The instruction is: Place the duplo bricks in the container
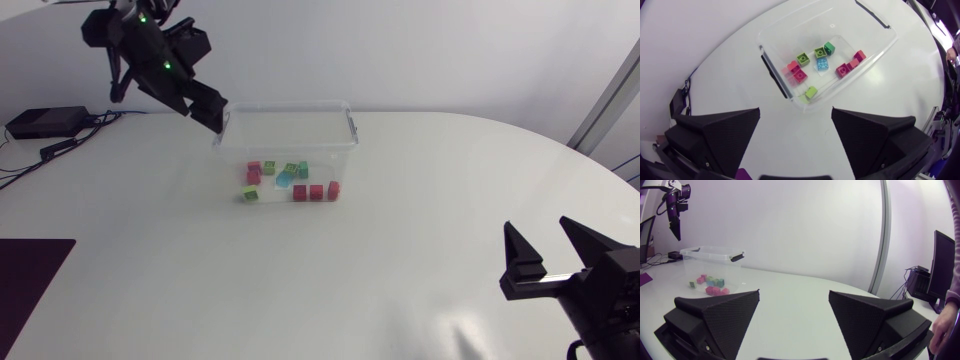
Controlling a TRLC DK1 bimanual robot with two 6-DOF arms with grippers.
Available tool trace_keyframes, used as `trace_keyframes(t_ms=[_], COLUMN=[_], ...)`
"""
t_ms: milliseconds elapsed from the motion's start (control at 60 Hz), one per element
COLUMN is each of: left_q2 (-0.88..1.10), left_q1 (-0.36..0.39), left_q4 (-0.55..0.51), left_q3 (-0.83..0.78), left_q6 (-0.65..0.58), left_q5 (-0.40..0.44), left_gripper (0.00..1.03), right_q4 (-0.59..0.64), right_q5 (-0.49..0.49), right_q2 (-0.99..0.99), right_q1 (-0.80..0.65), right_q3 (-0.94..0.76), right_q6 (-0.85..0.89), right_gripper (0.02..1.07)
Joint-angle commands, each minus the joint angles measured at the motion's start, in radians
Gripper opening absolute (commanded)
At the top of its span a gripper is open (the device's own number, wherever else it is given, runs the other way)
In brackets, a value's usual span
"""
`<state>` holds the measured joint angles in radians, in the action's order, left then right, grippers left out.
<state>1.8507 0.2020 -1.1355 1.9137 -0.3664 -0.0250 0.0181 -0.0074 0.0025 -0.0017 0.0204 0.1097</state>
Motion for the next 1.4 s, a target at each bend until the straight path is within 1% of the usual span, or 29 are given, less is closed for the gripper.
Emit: trace_keyframes(t_ms=[0, 133, 333, 350, 367, 400, 483, 517, 550, 633, 717, 767, 783, 917, 1000, 1083, 1117, 1217, 1383], left_q2=[-0.100, -0.245, -0.427, -0.456, -0.461, -0.515, -0.601, -0.622, -0.660, -0.720, -0.777, -0.785, -0.786, -0.792, -0.828, -0.918, -0.959, -1.081, -1.231], left_q1=[-0.023, -0.055, -0.145, -0.153, -0.154, -0.179, -0.187, -0.191, -0.211, -0.239, -0.268, -0.285, -0.294, -0.334, -0.352, -0.368, -0.368, -0.371, -0.374], left_q4=[0.045, 0.160, 0.329, 0.359, 0.364, 0.431, 0.510, 0.523, 0.556, 0.625, 0.734, 0.787, 0.819, 0.971, 1.062, 1.151, 1.168, 1.169, 1.116], left_q3=[-0.125, -0.320, -0.573, -0.613, -0.619, -0.688, -0.795, -0.818, -0.871, -0.961, -1.078, -1.130, -1.160, -1.283, -1.355, -1.440, -1.470, -1.535, -1.592], left_q6=[-0.016, -0.014, 0.000, 0.000, 0.000, 0.000, 0.000, 0.000, 0.004, 0.014, 0.018, 0.018, 0.018, 0.023, 0.060, 0.110, 0.124, 0.141, 0.146], left_q5=[0.000, 0.000, 0.002, 0.002, 0.002, 0.002, 0.007, 0.013, 0.046, 0.082, 0.125, 0.157, 0.180, 0.254, 0.260, 0.258, 0.258, 0.250, 0.223], left_gripper=[1.00, 1.00, 1.00, 1.00, 1.00, 1.00, 1.00, 1.00, 1.00, 1.00, 1.00, 1.00, 1.00, 1.00, 1.00, 1.00, 1.00, 1.00, 1.00], right_q4=[-0.007, -0.009, -0.007, -0.009, -0.009, -0.009, -0.007, -0.007, -0.009, -0.007, -0.007, -0.007, -0.009, -0.009, -0.007, -0.007, -0.007, -0.007, -0.009], right_q5=[-0.008, -0.008, -0.008, -0.008, -0.008, -0.008, -0.008, -0.008, -0.008, -0.008, -0.008, -0.008, -0.008, -0.008, -0.008, -0.008, -0.008, -0.008, -0.008], right_q2=[-0.007, -0.007, -0.007, -0.007, -0.007, -0.007, -0.007, -0.007, -0.007, -0.007, -0.007, -0.007, -0.007, -0.007, -0.007, -0.007, -0.007, -0.007, -0.007], right_q1=[0.003, 0.003, 0.003, 0.003, 0.003, 0.003, 0.003, 0.003, 0.003, 0.003, 0.003, 0.003, 0.003, 0.002, 0.003, 0.002, 0.002, 0.003, 0.002], right_q3=[-0.020, -0.020, -0.020, -0.020, -0.020, -0.020, -0.020, -0.020, -0.020, -0.020, -0.020, -0.020, -0.020, -0.020, -0.020, -0.020, -0.020, -0.020, -0.020], right_q6=[0.010, 0.010, 0.010, 0.010, 0.010, 0.010, 0.010, 0.010, 0.010, 0.010, 0.010, 0.010, 0.010, 0.010, 0.010, 0.010, 0.010, 0.010, 0.010], right_gripper=[1.02, 1.02, 1.02, 1.02, 1.02, 1.02, 1.02, 1.02, 1.02, 1.02, 1.02, 1.02, 1.02, 1.02, 1.02, 1.02, 1.02, 1.02, 1.02])
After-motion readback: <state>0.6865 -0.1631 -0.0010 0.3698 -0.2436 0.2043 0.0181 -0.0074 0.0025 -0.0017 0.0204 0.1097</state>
